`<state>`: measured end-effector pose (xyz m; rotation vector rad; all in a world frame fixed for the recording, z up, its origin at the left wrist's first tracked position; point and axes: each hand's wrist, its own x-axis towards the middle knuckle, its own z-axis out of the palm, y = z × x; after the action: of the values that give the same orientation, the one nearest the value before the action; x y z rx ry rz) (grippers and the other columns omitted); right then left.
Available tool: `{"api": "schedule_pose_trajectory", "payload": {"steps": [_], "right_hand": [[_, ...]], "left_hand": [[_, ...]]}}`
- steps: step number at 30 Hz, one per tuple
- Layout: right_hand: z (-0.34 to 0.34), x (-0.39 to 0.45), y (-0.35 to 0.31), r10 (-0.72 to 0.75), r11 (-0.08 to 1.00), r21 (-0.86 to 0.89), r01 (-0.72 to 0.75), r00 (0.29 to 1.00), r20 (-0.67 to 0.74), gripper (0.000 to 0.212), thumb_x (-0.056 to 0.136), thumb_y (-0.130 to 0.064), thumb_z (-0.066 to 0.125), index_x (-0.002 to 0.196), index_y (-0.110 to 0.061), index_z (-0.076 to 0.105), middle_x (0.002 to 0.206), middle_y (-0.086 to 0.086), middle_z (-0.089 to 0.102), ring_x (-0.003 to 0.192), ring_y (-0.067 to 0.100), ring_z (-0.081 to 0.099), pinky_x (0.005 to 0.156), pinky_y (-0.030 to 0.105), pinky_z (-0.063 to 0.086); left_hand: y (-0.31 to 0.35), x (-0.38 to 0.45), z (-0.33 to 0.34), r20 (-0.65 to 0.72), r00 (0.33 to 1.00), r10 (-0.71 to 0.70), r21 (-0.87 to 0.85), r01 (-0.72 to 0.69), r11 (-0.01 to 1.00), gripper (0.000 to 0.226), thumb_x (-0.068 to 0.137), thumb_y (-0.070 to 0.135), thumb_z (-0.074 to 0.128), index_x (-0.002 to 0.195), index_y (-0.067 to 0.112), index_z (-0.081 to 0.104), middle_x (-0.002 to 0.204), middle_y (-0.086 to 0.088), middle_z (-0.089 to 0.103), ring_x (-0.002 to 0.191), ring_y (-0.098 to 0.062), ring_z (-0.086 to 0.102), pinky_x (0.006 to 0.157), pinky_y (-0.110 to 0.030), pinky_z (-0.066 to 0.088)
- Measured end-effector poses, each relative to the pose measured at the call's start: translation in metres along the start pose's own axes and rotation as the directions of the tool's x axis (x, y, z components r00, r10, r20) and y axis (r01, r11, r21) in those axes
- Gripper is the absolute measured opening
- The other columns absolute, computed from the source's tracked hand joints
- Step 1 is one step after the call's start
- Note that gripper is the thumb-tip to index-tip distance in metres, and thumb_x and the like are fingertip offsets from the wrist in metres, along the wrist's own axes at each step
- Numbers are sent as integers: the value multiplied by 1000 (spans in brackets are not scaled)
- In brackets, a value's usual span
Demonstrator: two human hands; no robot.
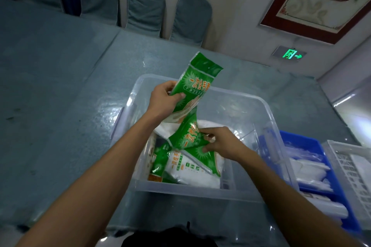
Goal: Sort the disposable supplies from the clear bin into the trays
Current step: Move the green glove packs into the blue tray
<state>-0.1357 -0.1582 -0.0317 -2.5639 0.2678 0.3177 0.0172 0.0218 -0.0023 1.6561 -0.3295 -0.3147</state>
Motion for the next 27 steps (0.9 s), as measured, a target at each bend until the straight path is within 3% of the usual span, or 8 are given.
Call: {"api": "schedule_pose_trajectory", "payload": {"steps": [4, 7, 12, 15, 17, 22, 25, 27], "right_hand": [[-24, -26, 11, 101, 979, 195, -64, 977, -187, 72, 64, -11, 89, 129, -30, 65, 112, -6, 72, 93, 9, 62, 90, 30, 51], [-36, -39, 14, 138, 934, 357, -13, 936, -325, 67, 61, -6, 89, 110, -47, 68, 98, -15, 75, 90, 0, 66, 87, 26, 52], [-43, -26, -11, 207, 818, 565, 112, 858, -470, 61, 68, -2, 86, 124, -18, 68, 104, -6, 76, 91, 4, 71, 78, 17, 53], [-40, -11, -35, 253, 816, 562, 136, 790, -558, 57, 72, -10, 85, 124, -20, 64, 102, -12, 72, 79, -9, 67, 68, 6, 49], [-37, -4, -46, 276, 831, 539, 135, 742, -611, 59, 74, -18, 85, 128, -22, 62, 105, -14, 68, 79, -8, 65, 67, 5, 47], [-28, 7, -56, 287, 886, 457, 75, 686, -669, 74, 75, -41, 83, 139, -21, 52, 131, -5, 54, 110, 14, 59, 97, 33, 51], [-24, 8, -64, 250, 913, 401, 70, 682, -687, 79, 75, -44, 83, 141, -19, 49, 133, -3, 49, 119, 12, 52, 101, 28, 44], [-20, 10, -65, 240, 924, 378, 54, 689, -684, 83, 75, -45, 82, 145, -18, 45, 134, -3, 46, 122, 11, 48, 104, 27, 42]], "left_hand": [[-2, -1, 4, 31, 999, 14, -12, -14, 1000, 24, 85, 11, 74, 107, 20, 74, 102, -1, 76, 97, -21, 72, 89, -49, 59], [-3, -3, 10, 33, 999, 35, 28, -36, 999, 21, 89, 13, 70, 108, 22, 72, 103, 1, 75, 97, -19, 71, 90, -48, 58], [-3, -13, 21, 106, 994, 18, 13, -20, 1000, 17, 95, 16, 64, 110, 22, 68, 104, 2, 74, 96, -19, 71, 89, -47, 58], [1, -19, 28, 154, 987, -40, -102, 56, 993, 20, 100, 12, 56, 118, 18, 63, 106, 3, 73, 93, -12, 72, 84, -36, 57], [2, -21, 30, 162, 985, -65, -181, 95, 979, 22, 101, 10, 55, 121, 16, 62, 106, 3, 74, 91, -10, 73, 82, -32, 57], [7, -19, 27, 177, 971, -163, -326, 214, 921, 20, 104, 23, 47, 115, 15, 61, 105, -7, 72, 97, -27, 67, 82, -40, 55], [6, -19, 27, 217, 970, -113, -338, 183, 923, 27, 101, 36, 54, 119, 17, 61, 115, -6, 72, 105, -26, 70, 86, -42, 57], [5, -20, 28, 203, 974, -98, -325, 161, 932, 29, 97, 30, 62, 123, 18, 60, 114, -3, 74, 99, -19, 73, 78, -34, 60]]}}
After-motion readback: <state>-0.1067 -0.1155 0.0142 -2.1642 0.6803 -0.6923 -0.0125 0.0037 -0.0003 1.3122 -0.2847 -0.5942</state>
